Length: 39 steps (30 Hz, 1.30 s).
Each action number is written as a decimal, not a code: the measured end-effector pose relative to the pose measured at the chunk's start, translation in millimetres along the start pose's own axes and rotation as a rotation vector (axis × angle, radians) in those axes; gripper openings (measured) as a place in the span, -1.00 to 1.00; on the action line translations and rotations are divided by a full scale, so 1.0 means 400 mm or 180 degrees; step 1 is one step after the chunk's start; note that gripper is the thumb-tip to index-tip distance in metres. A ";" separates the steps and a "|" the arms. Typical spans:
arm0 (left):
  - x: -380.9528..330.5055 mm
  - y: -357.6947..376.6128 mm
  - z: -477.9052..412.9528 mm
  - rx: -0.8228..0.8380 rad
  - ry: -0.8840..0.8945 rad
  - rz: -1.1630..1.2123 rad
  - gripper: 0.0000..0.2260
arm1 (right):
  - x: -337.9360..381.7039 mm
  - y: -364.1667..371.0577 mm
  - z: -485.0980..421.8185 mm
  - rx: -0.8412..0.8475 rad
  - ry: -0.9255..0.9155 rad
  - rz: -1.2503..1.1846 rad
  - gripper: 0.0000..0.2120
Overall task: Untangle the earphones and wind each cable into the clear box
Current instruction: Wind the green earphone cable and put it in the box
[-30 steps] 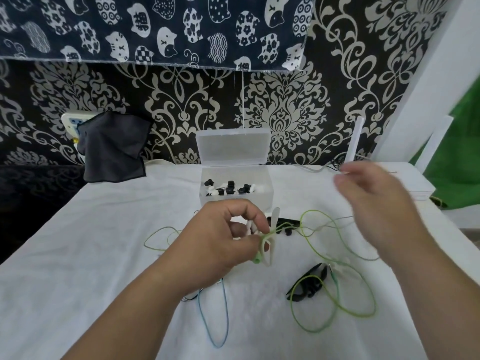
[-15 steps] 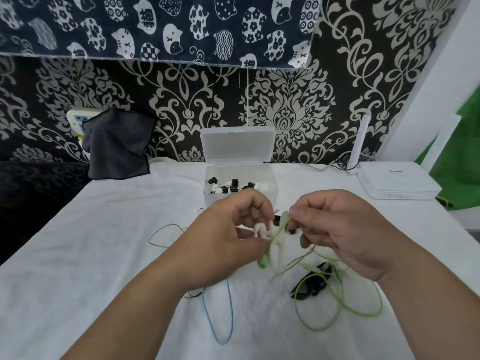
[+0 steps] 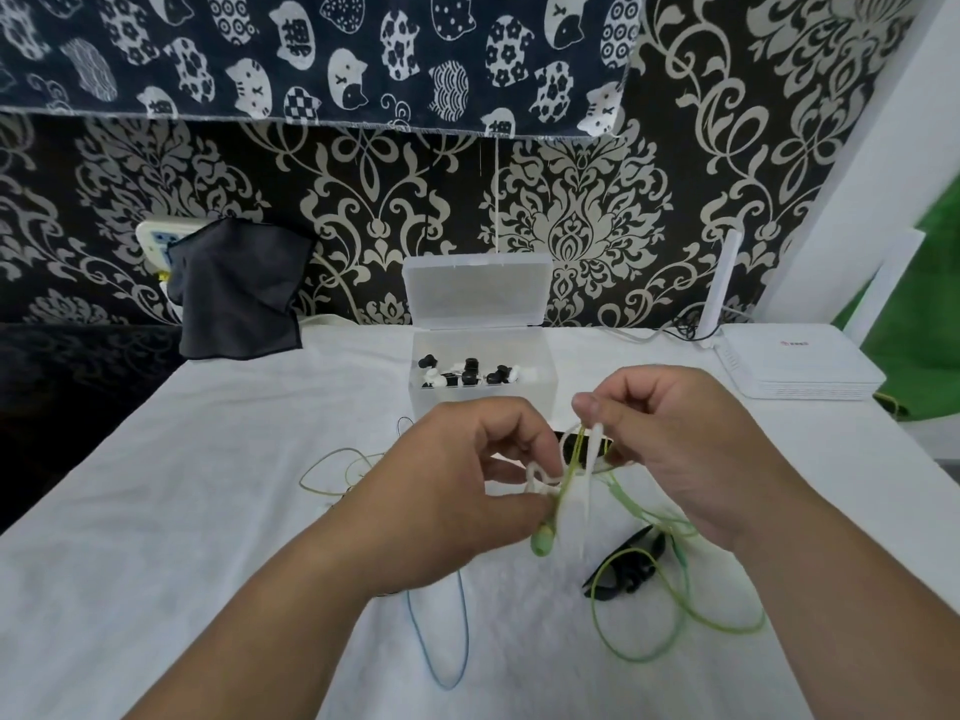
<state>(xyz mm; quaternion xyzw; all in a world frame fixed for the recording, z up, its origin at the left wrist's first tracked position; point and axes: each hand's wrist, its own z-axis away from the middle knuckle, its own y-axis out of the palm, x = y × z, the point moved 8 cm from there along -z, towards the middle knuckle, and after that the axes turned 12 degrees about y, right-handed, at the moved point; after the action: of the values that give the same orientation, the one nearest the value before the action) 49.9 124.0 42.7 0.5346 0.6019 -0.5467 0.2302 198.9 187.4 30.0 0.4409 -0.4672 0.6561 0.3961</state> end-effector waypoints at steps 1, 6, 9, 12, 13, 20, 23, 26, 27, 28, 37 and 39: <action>-0.001 -0.004 0.000 -0.0092 -0.0001 0.0177 -0.76 | -0.011 0.009 -0.002 0.0097 0.0126 0.0074 -0.76; 0.017 -0.061 -0.002 -0.1111 -0.0025 0.0681 -0.80 | -0.056 0.083 0.017 0.0730 0.0499 0.0659 -0.65; 0.034 -0.087 0.001 -0.1535 -0.0068 0.0678 -0.80 | -0.058 0.123 0.035 0.1114 0.0534 0.0662 -0.63; 0.050 -0.109 0.009 -0.1750 -0.0108 0.0467 -0.78 | -0.047 0.139 0.051 0.1432 0.0473 0.0668 -0.65; 0.053 -0.114 0.010 -0.1760 -0.0108 0.0361 -0.77 | -0.041 0.136 0.054 0.1452 0.0436 0.0695 -0.66; 0.048 -0.122 0.015 -0.1626 -0.0146 -0.0030 -0.76 | -0.026 0.105 0.051 0.1319 0.0312 0.0908 -0.70; 0.028 -0.111 0.015 -0.1503 -0.0055 -0.0752 -0.75 | -0.016 0.120 0.069 0.1652 0.0336 0.0678 -0.73; 0.005 -0.081 0.009 -0.1149 0.0216 -0.1361 -0.73 | 0.015 0.114 0.073 0.1693 0.0175 0.0236 -0.77; 0.003 -0.070 0.007 -0.1004 0.0277 -0.1450 -0.74 | 0.026 0.102 0.069 0.1589 0.0106 0.0077 -0.77; 0.004 -0.060 0.006 -0.0875 0.0298 -0.1486 -0.74 | 0.037 0.088 0.065 0.1463 0.0037 -0.0060 -0.78; 0.011 -0.006 -0.001 -0.0298 -0.0076 -0.0094 -0.74 | 0.032 -0.037 0.014 -0.0399 -0.0260 0.0402 -0.71; 0.012 -0.002 -0.001 -0.0299 -0.0092 0.0371 -0.74 | 0.016 -0.030 0.011 -0.0399 -0.0074 0.0438 -0.69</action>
<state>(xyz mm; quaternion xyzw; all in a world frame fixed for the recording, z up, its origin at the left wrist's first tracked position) 47.9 126.5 39.1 0.5494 0.5913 -0.5112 0.2951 209.1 187.1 40.1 0.3896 -0.5411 0.6461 0.3714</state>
